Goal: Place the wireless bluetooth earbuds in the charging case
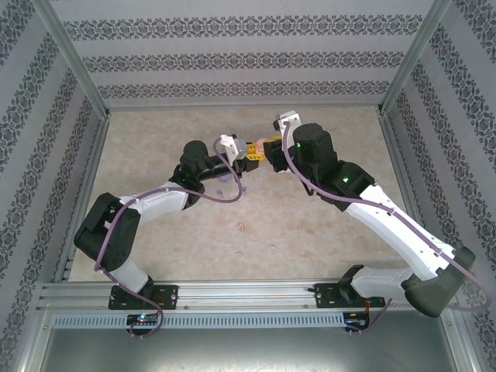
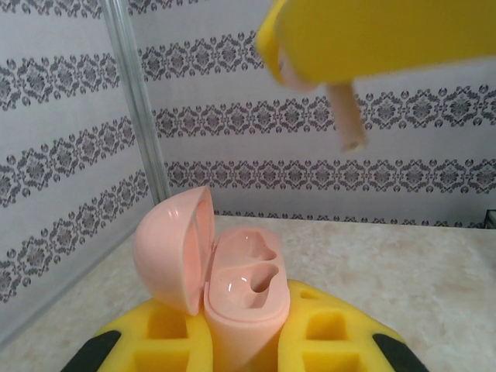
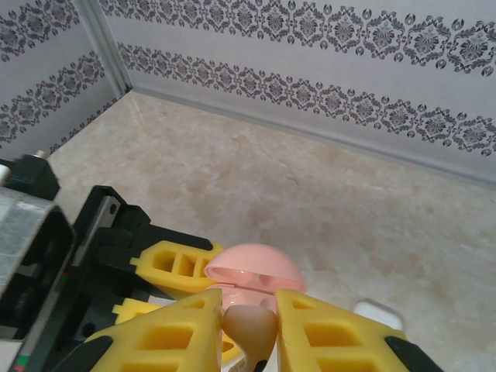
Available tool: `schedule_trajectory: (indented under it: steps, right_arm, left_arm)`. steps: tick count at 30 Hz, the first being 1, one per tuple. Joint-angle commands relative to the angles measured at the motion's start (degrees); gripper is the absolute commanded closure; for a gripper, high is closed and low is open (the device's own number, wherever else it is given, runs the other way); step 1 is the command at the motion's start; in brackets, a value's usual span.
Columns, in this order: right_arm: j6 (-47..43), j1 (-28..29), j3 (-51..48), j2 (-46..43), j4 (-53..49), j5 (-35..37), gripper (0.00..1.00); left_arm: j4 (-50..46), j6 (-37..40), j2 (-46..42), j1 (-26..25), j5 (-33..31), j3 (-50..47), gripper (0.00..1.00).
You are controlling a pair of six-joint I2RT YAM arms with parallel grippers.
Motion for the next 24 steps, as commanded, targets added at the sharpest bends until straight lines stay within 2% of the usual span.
schedule_trajectory:
  steps: [1,24]
  right_arm:
    - [-2.03,0.47,-1.14,-1.26,3.63,0.0,0.76]
    - [2.48,-1.9,-5.25,-1.1,7.41,-2.98,0.77]
  left_arm:
    - [2.5,1.28,1.01,-1.13,2.87,2.49,1.0]
    - [1.77,0.04,0.44,-1.68,3.6,2.95,1.0]
